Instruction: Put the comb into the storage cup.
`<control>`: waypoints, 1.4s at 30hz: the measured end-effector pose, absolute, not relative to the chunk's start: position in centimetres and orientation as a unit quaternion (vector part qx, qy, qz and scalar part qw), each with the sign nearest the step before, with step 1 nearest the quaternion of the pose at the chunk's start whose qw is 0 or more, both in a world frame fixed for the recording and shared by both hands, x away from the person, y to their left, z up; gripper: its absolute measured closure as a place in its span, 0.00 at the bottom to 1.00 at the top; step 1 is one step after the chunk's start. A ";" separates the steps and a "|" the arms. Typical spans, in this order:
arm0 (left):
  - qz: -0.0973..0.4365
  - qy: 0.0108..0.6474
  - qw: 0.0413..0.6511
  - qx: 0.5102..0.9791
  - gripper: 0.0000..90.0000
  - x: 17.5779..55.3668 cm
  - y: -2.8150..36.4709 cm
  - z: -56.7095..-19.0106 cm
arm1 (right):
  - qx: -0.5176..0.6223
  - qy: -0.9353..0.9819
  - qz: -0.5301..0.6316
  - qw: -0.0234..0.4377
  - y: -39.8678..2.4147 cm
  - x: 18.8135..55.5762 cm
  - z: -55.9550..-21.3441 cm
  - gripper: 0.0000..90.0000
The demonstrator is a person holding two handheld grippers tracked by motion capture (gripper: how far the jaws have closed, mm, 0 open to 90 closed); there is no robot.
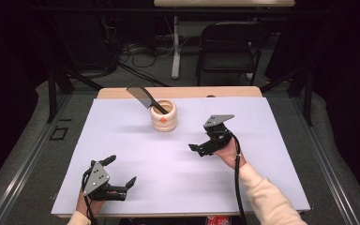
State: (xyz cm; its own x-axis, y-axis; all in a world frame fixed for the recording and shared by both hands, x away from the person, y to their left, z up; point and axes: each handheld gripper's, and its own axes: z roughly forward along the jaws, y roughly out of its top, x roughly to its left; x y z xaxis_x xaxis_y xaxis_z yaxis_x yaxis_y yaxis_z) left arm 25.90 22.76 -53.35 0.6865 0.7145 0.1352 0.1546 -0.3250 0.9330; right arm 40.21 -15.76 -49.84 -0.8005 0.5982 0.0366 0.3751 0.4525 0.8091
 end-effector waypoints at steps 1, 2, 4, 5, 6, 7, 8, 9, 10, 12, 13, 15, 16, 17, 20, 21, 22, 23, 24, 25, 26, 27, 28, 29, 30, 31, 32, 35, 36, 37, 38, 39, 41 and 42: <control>0.277 0.285 0.507 0.765 0.00 25.9 22.8 -53.3 | 0.285 0.843 0.437 0.130 -15.8 40.2 -49.8 0.00; 0.277 0.285 0.507 0.765 0.00 25.9 22.8 -53.3 | 0.287 0.842 0.438 0.125 -15.9 40.0 -49.8 0.00; 0.277 0.284 0.506 0.766 0.00 25.9 22.8 -53.3 | 0.286 0.843 0.438 0.122 -15.9 39.7 -49.7 0.00; 0.276 0.284 0.506 0.766 0.00 25.9 22.8 -53.4 | 0.284 0.844 0.437 0.123 -15.9 39.6 -49.7 0.00; 0.276 0.284 0.505 0.766 0.00 25.9 22.8 -53.4 | 0.283 0.845 0.437 0.121 -16.0 39.5 -49.7 0.00; 0.276 0.283 0.506 0.766 0.00 25.9 22.8 -53.3 | 0.282 0.846 0.437 0.120 -16.0 39.3 -49.8 0.00; 0.275 0.284 0.508 0.765 0.00 25.9 22.9 -53.3 | 0.281 0.848 0.434 0.119 -16.1 39.2 -49.8 0.00; 0.277 0.286 0.508 0.764 0.00 25.9 22.9 -53.3 | 0.282 0.849 0.431 0.121 -16.2 39.0 -49.8 0.00; 0.276 0.286 0.508 0.764 0.00 25.9 22.9 -53.3 | 0.282 0.849 0.430 0.123 -16.3 38.9 -49.9 0.00; 0.276 0.284 0.507 0.766 0.00 25.9 22.8 -53.3 | 0.283 0.849 0.429 0.122 -16.6 38.6 -49.9 0.00; 0.275 0.283 0.507 0.766 0.00 25.9 22.8 -53.3 | 0.285 0.848 0.429 0.124 -16.8 38.4 -50.0 0.00; 0.275 0.283 0.508 0.766 0.00 25.8 22.8 -53.3 | 0.286 0.848 0.429 0.125 -17.1 38.1 -49.9 0.00; 0.275 0.283 0.508 0.766 0.00 25.8 22.8 -53.3 | 0.287 0.847 0.430 0.125 -17.3 37.8 -49.9 0.00; 0.276 0.283 0.508 0.765 0.00 25.8 22.9 -53.3 | 0.288 0.846 0.432 0.125 -17.4 37.6 -49.8 0.00; 0.275 0.282 0.508 0.766 0.00 25.9 22.9 -53.3 | 0.288 0.844 0.434 0.129 -17.8 36.8 -49.7 0.00; 0.274 0.283 0.508 0.766 0.00 25.9 22.8 -53.3 | 0.285 0.844 0.435 0.131 -18.0 36.6 -49.7 0.00; 0.275 0.283 0.507 0.766 0.00 25.9 22.8 -53.3 | 0.286 0.844 0.434 0.130 -18.1 36.4 -49.7 0.00; 0.275 0.282 0.507 0.766 0.00 25.8 22.8 -53.3 | 0.286 0.845 0.433 0.131 -18.2 36.1 -49.7 0.00; 0.275 0.283 0.507 0.766 0.00 25.8 22.8 -53.3 | 0.286 0.844 0.435 0.132 -18.3 36.0 -49.8 0.00; 0.276 0.283 0.507 0.766 0.00 25.9 22.8 -53.3 | 0.286 0.844 0.435 0.132 -18.5 35.8 -49.8 0.00; 0.276 0.284 0.507 0.766 0.00 25.9 22.8 -53.3 | 0.287 0.845 0.433 0.129 -18.6 35.6 -49.8 0.00; 0.276 0.284 0.506 0.766 0.00 25.9 22.8 -53.3 | 0.288 0.845 0.433 0.128 -18.7 35.4 -49.9 0.00; 0.276 0.284 0.506 0.766 0.00 25.9 22.8 -53.3 | 0.290 0.844 0.433 0.128 -18.9 35.2 -50.0 0.00; 0.276 0.284 0.506 0.766 0.00 25.9 22.8 -53.3 | 0.290 0.844 0.432 0.129 -19.0 35.0 -50.1 0.00; 0.276 0.283 0.506 0.767 0.00 25.9 22.8 -53.3 | 0.290 0.845 0.431 0.129 -19.1 34.9 -50.2 0.00; 0.276 0.283 0.506 0.767 0.00 25.9 22.8 -53.3 | 0.290 0.844 0.431 0.130 -19.3 34.7 -50.3 0.00; 0.276 0.283 0.506 0.766 0.00 25.9 22.8 -53.3 | 0.291 0.844 0.432 0.131 -19.4 34.5 -50.4 0.00; 0.277 0.283 0.507 0.766 0.00 25.9 22.8 -53.3 | 0.295 0.843 0.430 0.132 -19.8 34.1 -50.6 0.00; 0.277 0.283 0.507 0.766 0.00 25.9 22.8 -53.3 | 0.295 0.843 0.429 0.134 -19.9 33.8 -50.6 0.00; 0.276 0.283 0.507 0.766 0.00 25.8 22.8 -53.3 | 0.295 0.843 0.429 0.135 -20.0 33.7 -50.7 0.00; 0.277 0.282 0.507 0.766 0.00 25.8 22.8 -53.3 | 0.295 0.843 0.429 0.135 -20.1 33.5 -50.7 0.00; 0.276 0.282 0.507 0.767 0.00 25.8 22.8 -53.3 | 0.295 0.844 0.427 0.134 -20.1 33.3 -50.7 0.00; 0.277 0.283 0.507 0.766 0.00 25.8 22.8 -53.3 | 0.294 0.844 0.427 0.136 -20.2 32.9 -50.8 0.00; 0.277 0.283 0.507 0.766 0.00 25.8 22.8 -53.3 | 0.291 0.845 0.427 0.136 -20.3 32.7 -50.8 0.00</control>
